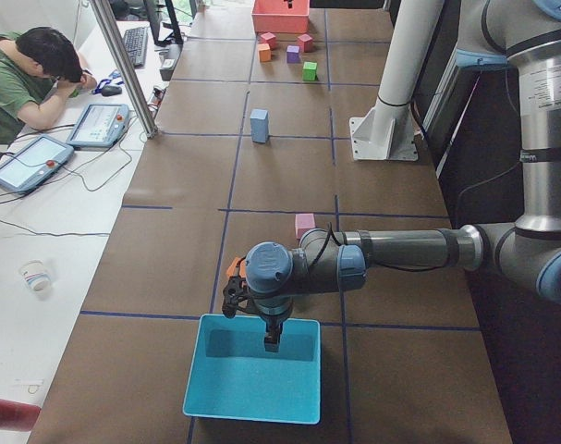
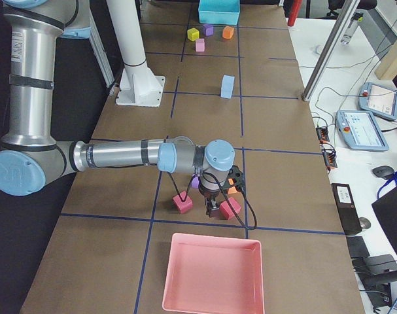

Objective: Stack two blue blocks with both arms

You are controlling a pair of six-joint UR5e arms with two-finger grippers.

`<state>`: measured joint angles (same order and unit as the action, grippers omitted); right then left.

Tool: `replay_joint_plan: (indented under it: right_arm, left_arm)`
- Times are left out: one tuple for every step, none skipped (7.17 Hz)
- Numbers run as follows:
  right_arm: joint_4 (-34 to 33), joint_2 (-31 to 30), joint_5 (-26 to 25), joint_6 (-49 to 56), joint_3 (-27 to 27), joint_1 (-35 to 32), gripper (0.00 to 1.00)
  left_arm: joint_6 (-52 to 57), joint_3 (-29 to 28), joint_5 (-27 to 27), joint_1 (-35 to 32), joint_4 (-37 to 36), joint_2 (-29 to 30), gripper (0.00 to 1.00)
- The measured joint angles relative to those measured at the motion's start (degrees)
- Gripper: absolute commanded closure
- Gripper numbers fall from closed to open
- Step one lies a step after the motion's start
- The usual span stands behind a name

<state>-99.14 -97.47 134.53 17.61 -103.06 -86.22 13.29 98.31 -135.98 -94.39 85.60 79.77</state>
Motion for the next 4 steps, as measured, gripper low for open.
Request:
replay_joint_plan:
  right_arm:
    - [0.0,0.0,0.0,0.0,0.0,0.0,0.0]
    - [0.0,-0.1,0.1,0.0,0.0,0.0,0.0]
    - [0.0,-0.1,0.8,0.0,0.1,0.0,0.0]
    - [0.0,-0.1,1.9,0.1,0.2,0.0,0.0]
  left_arm:
    - [0.0,0.3,0.7,0.0,0.0,0.0,0.0]
    - [0.1,0.5,1.1,0.0,0.1,0.0,0.0]
    - [0.1,1.1,1.3,0.0,0.1,0.0,0.0]
    - [0.1,1.8,1.4,0.0,0.1,0.0,0.0]
